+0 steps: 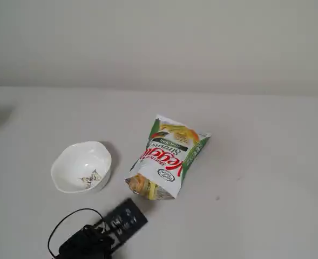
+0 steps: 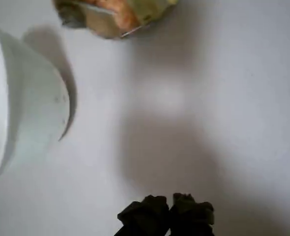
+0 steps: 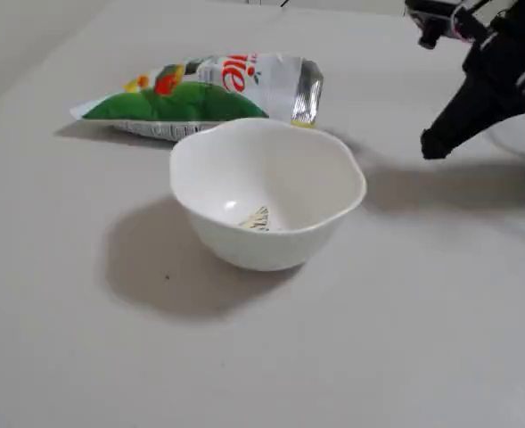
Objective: Pick up veggie straw from inside of open veggie straw packet and place it inside the bowl on the left side of the veggie straw packet
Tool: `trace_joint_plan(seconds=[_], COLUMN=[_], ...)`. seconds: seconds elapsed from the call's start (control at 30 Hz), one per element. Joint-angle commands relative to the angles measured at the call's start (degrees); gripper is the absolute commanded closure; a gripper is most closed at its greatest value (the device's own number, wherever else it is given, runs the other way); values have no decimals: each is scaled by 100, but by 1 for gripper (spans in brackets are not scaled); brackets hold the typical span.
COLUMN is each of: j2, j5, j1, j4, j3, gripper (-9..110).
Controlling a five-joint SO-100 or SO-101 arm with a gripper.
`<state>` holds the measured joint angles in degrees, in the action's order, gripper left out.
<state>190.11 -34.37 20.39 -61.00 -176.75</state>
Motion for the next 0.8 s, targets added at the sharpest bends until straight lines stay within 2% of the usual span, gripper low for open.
trace_joint_plan(seconds=[0.0, 0.13, 0.27, 0.47, 0.77], j2=[9, -729, -2373, -4729, -6645], j5=[-1230, -2136, -2602, -2742, -2839], j1=[-835, -1178, -1336, -1477, -1591], j4=[642, 1336, 2276, 3287, 4377], j3=[70, 369, 1002, 2180, 2918], gripper=[99, 95, 89, 84, 84])
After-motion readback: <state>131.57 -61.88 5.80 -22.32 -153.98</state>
